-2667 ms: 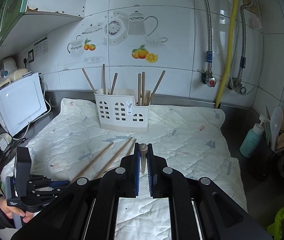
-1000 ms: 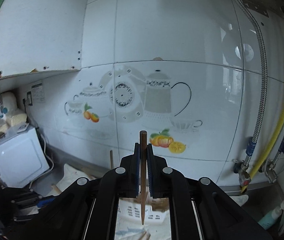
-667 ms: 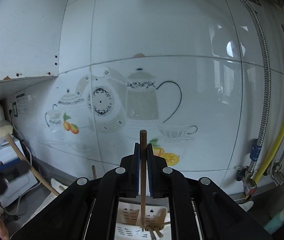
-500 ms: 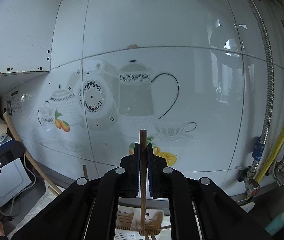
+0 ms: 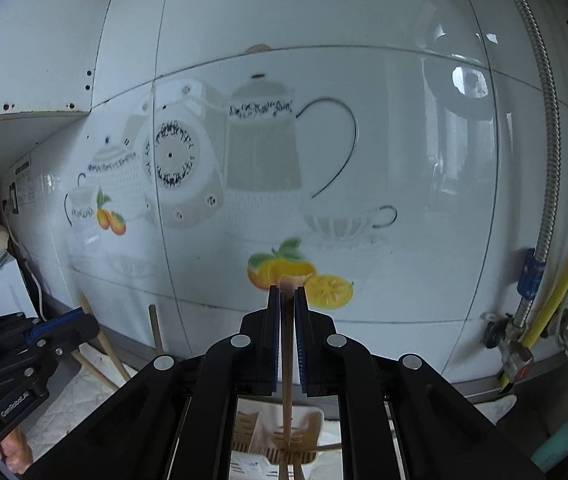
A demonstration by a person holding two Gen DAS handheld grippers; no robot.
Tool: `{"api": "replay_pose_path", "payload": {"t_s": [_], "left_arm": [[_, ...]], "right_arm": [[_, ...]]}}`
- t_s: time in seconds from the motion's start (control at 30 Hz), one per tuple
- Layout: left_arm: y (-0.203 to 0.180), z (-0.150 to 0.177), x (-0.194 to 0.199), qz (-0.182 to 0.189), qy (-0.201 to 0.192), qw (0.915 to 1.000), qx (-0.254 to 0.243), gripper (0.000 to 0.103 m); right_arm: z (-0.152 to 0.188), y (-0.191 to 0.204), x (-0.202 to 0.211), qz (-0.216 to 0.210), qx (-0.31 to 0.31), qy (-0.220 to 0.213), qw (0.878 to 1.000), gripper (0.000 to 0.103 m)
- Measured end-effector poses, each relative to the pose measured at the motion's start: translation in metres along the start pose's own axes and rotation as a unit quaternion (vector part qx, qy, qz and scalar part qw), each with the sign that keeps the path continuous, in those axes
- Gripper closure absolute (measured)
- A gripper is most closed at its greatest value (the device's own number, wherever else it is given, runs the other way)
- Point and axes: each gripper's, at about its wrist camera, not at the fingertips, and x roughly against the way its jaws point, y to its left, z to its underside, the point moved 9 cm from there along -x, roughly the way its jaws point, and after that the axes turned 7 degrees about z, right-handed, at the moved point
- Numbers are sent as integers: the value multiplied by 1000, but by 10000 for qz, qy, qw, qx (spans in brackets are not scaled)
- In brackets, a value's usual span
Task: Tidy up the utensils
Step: 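Lower the chopsticks into the holder and open both tools, then withdraw both open tools and move them over the last two chopsticks, then close the right tool on a chopstick while the left tool grasps the other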
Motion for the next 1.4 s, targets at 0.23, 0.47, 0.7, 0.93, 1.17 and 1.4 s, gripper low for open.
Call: {"api": "replay_pose_path", "payload": {"t_s": [0.23,0.47,0.7,0.93,1.17,1.4], "left_arm": [[-6,-2,16,48,-111,9999,44,79],[-18,3,61,78,-288,9995,89,51],[-30,31,114,90,-376,9992,141,28],[-37,80,150,-66,-219,9996,145,10],[-30,129,172,-293,-59,9988,395,5],[-15,165,175,-447,187,9966,663,5]], "right_arm": [[4,-2,33,70,200,-32,9998,69],[36,-3,99,36,332,32,9994,53],[109,9,151,27,438,521,9977,42],[209,20,169,106,287,1381,9899,41],[287,27,169,84,-335,2129,9765,59],[323,38,151,111,-543,2549,9654,74]]}}
